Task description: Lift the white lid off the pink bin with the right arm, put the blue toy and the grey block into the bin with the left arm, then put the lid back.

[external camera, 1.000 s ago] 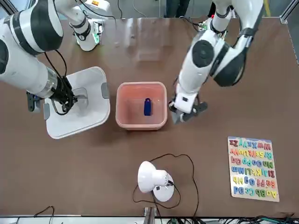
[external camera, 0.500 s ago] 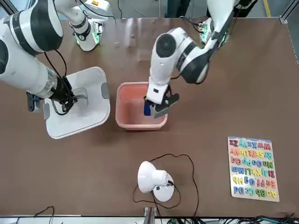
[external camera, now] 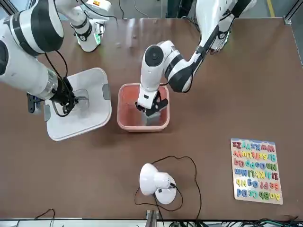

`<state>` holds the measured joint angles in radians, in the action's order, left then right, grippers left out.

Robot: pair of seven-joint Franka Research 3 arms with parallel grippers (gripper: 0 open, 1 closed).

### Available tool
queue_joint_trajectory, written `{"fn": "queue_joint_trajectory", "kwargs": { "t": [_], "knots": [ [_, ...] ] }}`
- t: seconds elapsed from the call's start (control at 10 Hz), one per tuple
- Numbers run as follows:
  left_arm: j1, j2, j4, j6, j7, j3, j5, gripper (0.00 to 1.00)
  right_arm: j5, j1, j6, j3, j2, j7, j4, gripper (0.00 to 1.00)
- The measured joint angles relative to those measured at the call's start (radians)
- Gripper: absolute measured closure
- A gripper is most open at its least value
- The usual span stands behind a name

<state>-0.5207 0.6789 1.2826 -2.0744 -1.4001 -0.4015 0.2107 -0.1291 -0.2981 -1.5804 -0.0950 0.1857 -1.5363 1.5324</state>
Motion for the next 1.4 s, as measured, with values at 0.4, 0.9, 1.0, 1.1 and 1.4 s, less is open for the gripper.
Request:
{"fn": "queue_joint_trajectory", "kwargs": {
  "t": [0.4,0.9,1.0,1.1,1.4],
  "knots": [
    [0.061,-0.053,-0.034,0.106,-0.03,0.014,0.006,0.18,0.0,-0.001,-0.002,0.004,0.0,-0.018,0.0,0.93],
    [0.395,-0.229,-0.015,0.355,0.279,0.013,0.009,0.02,-0.013,-0.121,-0.123,0.023,0.011,-0.32,0.003,0.93],
    [0.435,-0.249,-0.003,0.364,0.345,0.011,0.009,0.0,-0.026,-0.16,-0.173,0.025,0.029,-0.408,0.006,0.93],
    [0.467,-0.272,0.016,0.373,0.429,0.011,0.006,0.0,-0.035,-0.194,-0.215,0.026,0.056,-0.472,0.008,0.93],
    [0.561,-0.377,0.059,0.476,0.69,0.022,-0.035,0.0,-0.042,-0.284,-0.308,0.028,0.128,-0.545,0.009,0.93]
  ]
}}
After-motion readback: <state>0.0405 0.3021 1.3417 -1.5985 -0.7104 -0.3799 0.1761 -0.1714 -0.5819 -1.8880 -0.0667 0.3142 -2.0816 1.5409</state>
